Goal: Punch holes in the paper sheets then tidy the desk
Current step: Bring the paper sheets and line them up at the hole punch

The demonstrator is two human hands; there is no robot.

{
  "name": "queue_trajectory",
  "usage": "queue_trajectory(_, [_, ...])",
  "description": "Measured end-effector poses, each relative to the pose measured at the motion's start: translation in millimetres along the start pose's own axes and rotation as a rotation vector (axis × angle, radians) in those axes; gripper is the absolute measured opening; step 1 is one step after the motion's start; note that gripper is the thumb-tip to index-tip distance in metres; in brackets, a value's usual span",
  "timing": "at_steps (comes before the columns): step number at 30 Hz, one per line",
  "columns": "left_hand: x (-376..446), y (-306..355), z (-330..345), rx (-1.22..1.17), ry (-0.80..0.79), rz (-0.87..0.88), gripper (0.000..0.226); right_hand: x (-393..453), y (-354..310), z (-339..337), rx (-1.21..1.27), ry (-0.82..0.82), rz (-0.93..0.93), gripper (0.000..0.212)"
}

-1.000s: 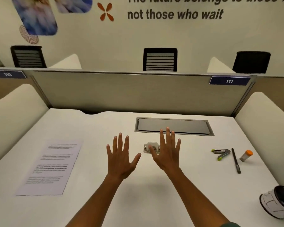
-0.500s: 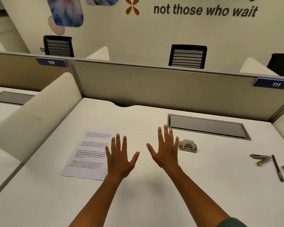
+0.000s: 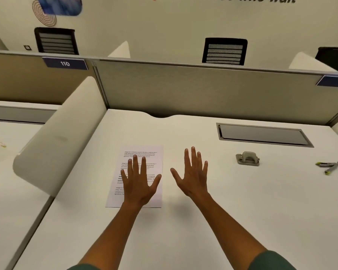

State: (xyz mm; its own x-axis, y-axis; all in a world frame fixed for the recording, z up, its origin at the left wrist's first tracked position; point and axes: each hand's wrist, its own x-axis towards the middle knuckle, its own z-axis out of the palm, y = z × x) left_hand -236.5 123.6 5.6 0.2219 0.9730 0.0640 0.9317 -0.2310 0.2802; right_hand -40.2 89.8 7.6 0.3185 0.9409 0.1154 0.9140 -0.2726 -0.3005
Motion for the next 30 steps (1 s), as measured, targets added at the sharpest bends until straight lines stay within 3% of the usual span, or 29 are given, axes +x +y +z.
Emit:
queue_trajectory(19, [10.9, -92.9, 16.1, -0.068, -0.194, -0.194, 0.081, -24.6, -64.3, 73.9, 0.125, -0.245, 0.083, 0.088])
queue_trajectory(30, [20.1, -100.3, 18.4, -0.146, -0.154, -0.235, 0.081, -18.3, -89.5, 90.0, 0.104, -0.278, 0.118, 0.088])
